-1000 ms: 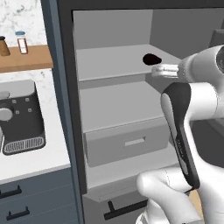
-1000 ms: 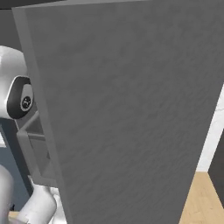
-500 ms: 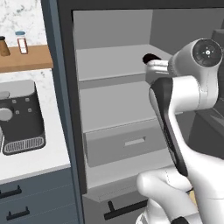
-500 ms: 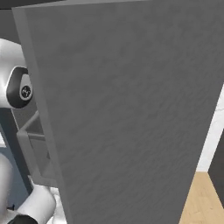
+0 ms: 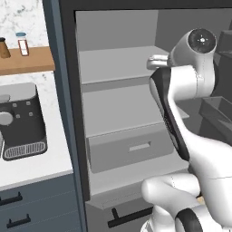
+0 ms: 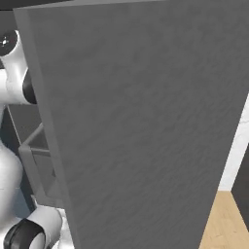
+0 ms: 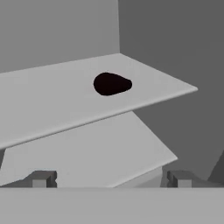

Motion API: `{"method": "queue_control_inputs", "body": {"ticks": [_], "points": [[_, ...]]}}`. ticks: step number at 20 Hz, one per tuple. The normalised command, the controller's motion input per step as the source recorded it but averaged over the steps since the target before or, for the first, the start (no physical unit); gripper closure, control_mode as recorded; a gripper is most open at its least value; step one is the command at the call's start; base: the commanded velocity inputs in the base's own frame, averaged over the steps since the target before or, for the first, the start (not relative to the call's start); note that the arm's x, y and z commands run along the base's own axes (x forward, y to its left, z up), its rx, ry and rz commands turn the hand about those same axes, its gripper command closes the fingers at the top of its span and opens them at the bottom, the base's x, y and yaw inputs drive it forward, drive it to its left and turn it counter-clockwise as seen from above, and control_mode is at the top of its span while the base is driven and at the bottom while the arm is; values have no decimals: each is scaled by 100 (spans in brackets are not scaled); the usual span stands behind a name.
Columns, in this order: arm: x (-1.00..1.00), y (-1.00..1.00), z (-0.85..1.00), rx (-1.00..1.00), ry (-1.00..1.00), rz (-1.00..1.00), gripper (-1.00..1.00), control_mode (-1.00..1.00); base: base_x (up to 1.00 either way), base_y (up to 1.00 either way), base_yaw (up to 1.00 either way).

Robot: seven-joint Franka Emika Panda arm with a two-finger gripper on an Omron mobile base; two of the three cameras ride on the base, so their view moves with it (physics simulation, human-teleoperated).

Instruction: Place one avocado and one chicken drumstick in each tupperware on the nearby counter, to pack two identical lunches.

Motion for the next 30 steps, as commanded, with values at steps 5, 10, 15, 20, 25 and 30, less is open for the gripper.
{"method": "queue_control_inputs", "body": {"ticks": [5,10,15,20,25,30], "points": [[50,-10,-8,0,0,0,-100,-100,0,0,0],[46,-11,-9,0,0,0,-100,-100,0,0,0],[47,-10,-8,0,0,0,-100,-100,0,0,0],[50,-4,-15,0,0,0,-100,-100,0,0,0],[54,-3,-15,0,0,-1,-100,-100,0,0,0],[44,-4,-10,0,0,-6,-100,-100,0,0,0]]}}
